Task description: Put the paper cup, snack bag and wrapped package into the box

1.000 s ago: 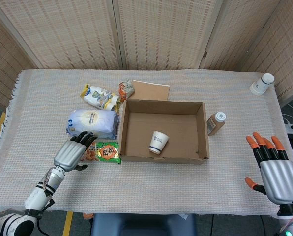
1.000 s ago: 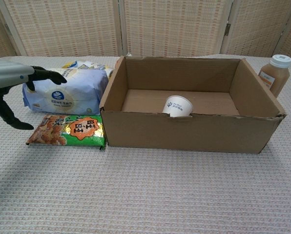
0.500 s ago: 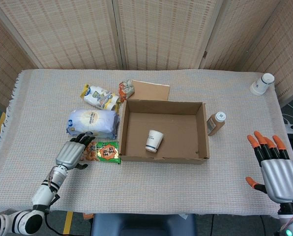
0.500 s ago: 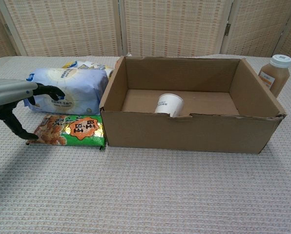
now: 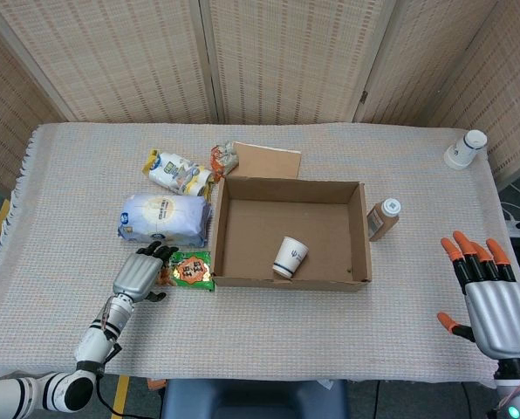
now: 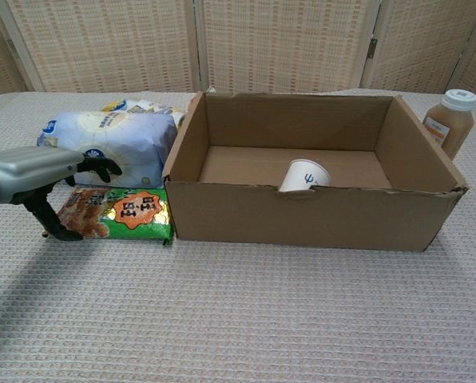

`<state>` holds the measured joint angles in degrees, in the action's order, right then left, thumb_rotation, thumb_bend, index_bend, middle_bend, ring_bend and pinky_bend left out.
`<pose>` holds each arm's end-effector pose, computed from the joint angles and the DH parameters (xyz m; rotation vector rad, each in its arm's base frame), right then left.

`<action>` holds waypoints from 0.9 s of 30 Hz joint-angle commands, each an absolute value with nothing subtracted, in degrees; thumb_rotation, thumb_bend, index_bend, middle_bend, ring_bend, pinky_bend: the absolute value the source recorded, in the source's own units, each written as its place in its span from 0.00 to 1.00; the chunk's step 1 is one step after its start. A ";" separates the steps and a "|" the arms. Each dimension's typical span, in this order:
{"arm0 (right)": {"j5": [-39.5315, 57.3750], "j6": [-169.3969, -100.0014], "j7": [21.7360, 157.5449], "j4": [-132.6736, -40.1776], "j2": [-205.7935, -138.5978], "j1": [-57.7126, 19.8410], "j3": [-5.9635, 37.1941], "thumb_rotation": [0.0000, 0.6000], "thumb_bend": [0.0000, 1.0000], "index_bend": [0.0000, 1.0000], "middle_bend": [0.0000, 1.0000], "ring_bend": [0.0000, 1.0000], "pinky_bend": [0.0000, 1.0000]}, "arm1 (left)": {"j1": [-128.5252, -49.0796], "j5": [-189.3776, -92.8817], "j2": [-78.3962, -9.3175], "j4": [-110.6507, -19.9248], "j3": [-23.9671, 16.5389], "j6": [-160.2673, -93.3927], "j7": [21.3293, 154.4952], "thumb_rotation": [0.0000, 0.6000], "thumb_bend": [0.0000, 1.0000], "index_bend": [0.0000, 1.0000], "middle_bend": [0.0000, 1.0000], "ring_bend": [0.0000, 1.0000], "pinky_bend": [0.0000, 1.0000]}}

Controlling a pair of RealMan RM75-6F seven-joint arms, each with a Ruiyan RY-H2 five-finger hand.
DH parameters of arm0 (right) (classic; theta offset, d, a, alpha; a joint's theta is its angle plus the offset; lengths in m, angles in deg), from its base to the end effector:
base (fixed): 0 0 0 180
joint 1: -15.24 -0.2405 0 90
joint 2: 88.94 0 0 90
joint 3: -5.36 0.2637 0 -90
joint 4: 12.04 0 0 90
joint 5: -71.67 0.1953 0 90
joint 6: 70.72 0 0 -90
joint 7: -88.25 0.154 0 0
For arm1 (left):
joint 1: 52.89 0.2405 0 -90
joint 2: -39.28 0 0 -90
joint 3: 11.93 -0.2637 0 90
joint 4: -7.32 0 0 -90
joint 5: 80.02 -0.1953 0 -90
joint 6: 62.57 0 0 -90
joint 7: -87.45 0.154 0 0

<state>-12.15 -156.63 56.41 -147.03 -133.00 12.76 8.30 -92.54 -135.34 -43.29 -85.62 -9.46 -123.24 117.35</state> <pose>-0.1904 -0.1690 0.2296 1.4420 -0.8166 0.7489 -0.1979 0.3226 0.0156 -1.8482 -0.9321 -0.6788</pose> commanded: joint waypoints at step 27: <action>-9.60 -156.56 56.86 -147.03 -132.39 11.77 8.94 1.00 0.08 0.07 0.00 0.00 0.00 | -91.13 -138.83 -50.89 -74.17 -7.28 -123.70 112.68 1.00 0.29 0.61 0.72 0.56 0.70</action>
